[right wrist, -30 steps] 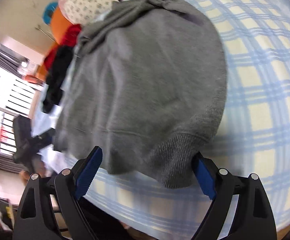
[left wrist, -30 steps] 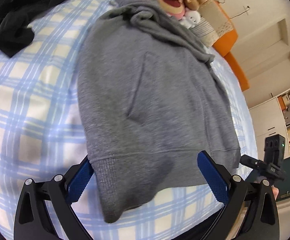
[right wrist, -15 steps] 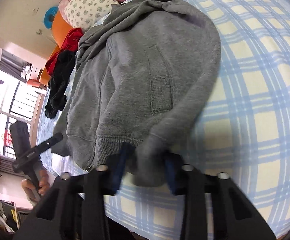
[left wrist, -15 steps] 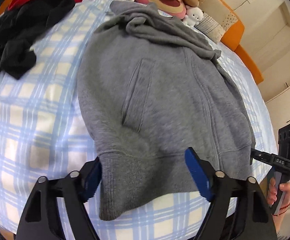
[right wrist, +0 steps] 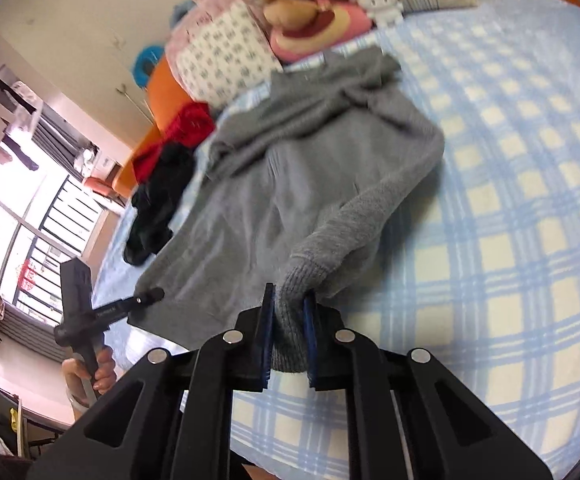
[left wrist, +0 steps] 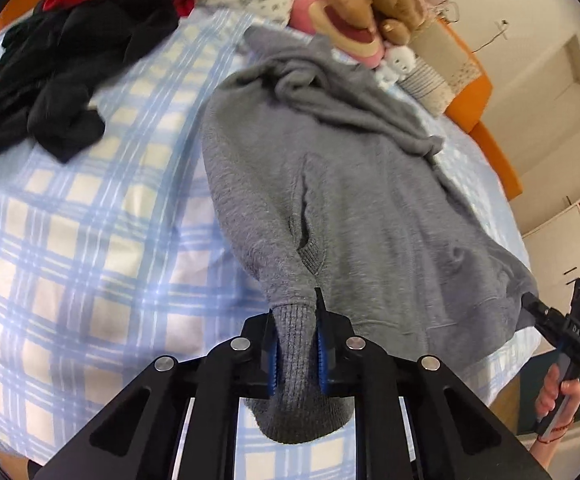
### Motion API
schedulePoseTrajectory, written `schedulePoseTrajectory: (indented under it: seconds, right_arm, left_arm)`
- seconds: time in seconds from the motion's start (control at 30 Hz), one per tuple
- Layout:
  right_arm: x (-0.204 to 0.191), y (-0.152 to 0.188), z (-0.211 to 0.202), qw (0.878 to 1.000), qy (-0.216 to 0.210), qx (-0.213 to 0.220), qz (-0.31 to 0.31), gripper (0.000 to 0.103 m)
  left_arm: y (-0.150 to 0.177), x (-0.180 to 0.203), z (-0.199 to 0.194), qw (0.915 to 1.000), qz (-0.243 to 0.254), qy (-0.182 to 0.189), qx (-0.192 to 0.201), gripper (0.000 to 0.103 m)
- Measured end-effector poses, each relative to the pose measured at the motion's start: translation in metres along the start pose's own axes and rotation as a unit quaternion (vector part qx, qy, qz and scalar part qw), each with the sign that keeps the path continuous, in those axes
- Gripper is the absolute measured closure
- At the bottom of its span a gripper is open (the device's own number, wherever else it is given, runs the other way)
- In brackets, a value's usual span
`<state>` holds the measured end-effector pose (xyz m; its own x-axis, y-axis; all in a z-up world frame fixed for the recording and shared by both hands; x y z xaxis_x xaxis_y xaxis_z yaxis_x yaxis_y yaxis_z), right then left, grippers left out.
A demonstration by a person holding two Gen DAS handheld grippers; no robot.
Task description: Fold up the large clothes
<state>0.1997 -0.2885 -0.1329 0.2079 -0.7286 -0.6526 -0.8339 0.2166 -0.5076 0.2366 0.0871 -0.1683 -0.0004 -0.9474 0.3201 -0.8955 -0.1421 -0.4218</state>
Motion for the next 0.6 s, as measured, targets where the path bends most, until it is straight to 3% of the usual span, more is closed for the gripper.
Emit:
schedulePoseTrajectory:
  seconds: [0.27, 0.43, 0.6]
  right_arm:
    - [-0.010, -0.010, -0.063, 0.998, -0.036, 0.060, 0.002, 0.092]
    - [-0.009, -0.011, -0.092, 0.993, -0.071, 0.092, 0.013, 0.092]
    - [0.011, -0.016, -0.080, 0.993, -0.077, 0.079, 0.044, 0.092]
  left_arm:
    - [-0.006, 0.001, -0.073, 0.9970, -0.009, 0.046, 0.063, 0.087]
    - [-0.008, 0.007, -0.114, 0.9929, 0.012, 0.063, 0.100, 0.087]
    - [-0.018, -0.007, -0.094, 0.9946, -0.014, 0.071, 0.074, 0.086]
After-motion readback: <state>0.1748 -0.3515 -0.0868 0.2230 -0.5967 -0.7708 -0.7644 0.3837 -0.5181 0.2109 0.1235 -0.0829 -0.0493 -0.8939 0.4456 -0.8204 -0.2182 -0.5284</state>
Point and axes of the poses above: each gripper's, at about its wrist camera, not at the fingertips, and z roughly the way its jaws point, x to its right, y to its underside, the point moved 3 cm from there along z, roughly the way its jaws point, and after that the axes turned 8 degrees about -y, right-handed, at the moved point
